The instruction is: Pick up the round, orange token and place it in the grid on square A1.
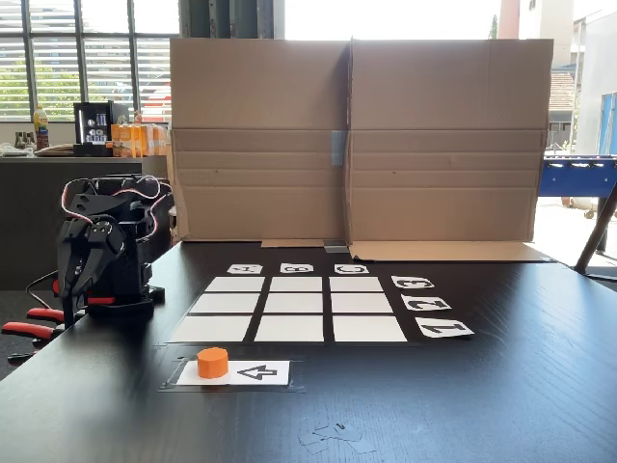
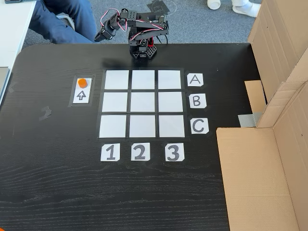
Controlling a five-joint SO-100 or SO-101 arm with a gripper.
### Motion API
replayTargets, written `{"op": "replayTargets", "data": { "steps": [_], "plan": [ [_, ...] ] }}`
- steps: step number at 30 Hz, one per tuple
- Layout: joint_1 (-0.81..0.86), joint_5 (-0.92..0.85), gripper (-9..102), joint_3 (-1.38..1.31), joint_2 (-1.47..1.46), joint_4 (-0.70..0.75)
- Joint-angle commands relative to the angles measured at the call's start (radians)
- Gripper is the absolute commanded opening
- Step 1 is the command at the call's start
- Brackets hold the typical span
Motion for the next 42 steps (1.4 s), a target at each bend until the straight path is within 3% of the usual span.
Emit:
{"op": "replayTargets", "data": {
  "steps": [1, 5, 13, 19, 42],
  "plan": [
    [-0.02, -0.005, 7, -0.13, -0.098, 0.005],
    [-0.058, -0.018, 12, -0.307, -0.267, 0.086],
    [-0.146, -0.029, 27, -0.678, -0.531, 0.38],
    [-0.198, -0.023, 29, -0.881, -0.69, 0.551],
    [-0.502, 0.238, 28, -1.256, -1.241, 0.571]
  ]
}}
